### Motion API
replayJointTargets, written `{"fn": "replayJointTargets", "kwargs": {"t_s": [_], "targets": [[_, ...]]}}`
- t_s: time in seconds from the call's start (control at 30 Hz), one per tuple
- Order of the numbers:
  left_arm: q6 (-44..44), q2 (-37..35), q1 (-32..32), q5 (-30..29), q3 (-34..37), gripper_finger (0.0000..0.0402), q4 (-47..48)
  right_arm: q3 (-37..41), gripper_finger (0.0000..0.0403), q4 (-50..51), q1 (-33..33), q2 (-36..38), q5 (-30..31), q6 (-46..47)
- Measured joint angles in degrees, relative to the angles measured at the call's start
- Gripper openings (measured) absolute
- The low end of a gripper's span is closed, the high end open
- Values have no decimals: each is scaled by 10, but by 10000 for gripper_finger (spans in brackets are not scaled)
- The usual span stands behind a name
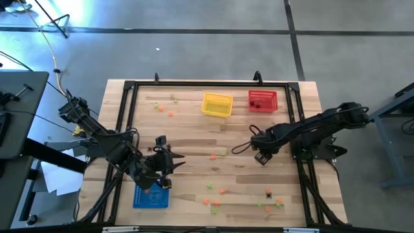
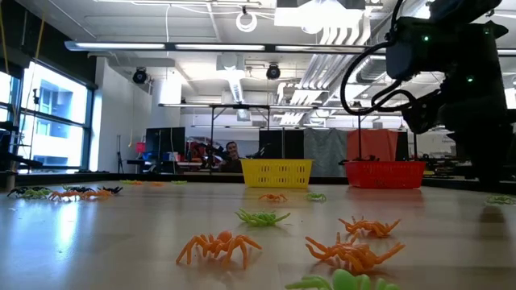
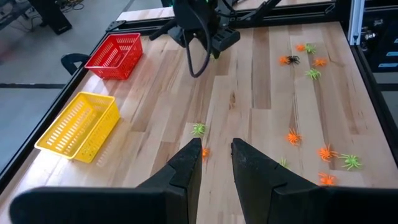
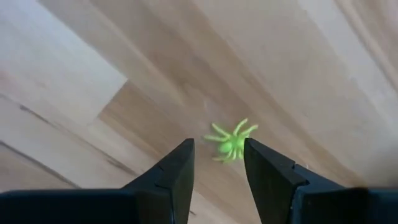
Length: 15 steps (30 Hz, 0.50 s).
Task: Sort Halloween decoration
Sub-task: Put the green spider toy into the yellow bin
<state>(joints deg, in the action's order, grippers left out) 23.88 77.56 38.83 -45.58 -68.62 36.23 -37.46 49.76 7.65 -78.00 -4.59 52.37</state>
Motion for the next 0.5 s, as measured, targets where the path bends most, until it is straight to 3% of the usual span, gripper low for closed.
{"fn": "replayJointTargets", "kwargs": {"t_s": [0.33,0.5], "targets": [[-4,0,0,0,0,74,0,81,136,-81,9,8,-15,49],[-4,0,0,0,0,74,-1,73,134,-71,10,4,6,40]]}}
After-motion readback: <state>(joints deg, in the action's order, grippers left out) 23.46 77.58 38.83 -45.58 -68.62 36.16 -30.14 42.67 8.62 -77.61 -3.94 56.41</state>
